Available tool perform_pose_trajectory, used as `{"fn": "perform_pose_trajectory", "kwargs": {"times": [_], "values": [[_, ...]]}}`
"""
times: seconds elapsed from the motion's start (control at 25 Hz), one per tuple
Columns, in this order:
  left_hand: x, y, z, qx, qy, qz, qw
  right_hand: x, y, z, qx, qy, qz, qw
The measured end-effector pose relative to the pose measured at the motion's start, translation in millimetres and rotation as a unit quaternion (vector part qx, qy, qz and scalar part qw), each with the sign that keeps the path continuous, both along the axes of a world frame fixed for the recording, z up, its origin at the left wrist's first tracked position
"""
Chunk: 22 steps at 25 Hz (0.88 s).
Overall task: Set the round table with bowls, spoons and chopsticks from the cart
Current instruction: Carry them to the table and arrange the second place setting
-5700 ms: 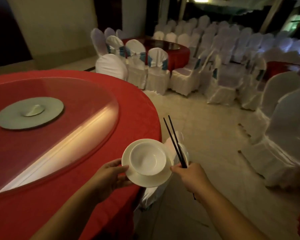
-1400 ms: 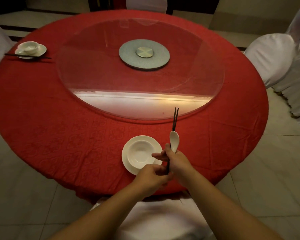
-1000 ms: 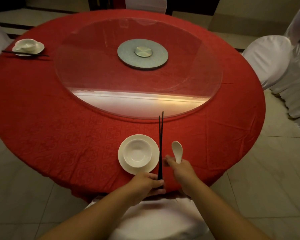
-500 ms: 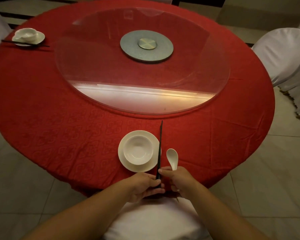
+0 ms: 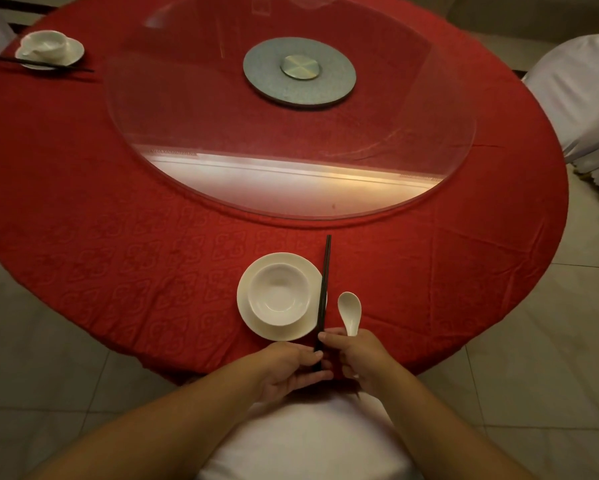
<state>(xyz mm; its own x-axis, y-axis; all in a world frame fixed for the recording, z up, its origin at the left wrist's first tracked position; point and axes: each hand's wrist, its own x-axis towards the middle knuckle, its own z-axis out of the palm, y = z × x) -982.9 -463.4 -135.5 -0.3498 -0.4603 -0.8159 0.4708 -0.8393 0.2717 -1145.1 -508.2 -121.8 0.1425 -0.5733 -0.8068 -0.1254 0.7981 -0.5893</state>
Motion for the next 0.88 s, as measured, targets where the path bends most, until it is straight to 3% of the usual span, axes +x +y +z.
{"fn": "perform_pose_trajectory", "kwargs": {"times": [0.88], "values": [[-4.9, -1.2, -6.5, -0.039, 0.013, 0.021, 0.999, 7.4, 2.3, -7.8, -0.034, 0.002, -0.016, 0.999]]}}
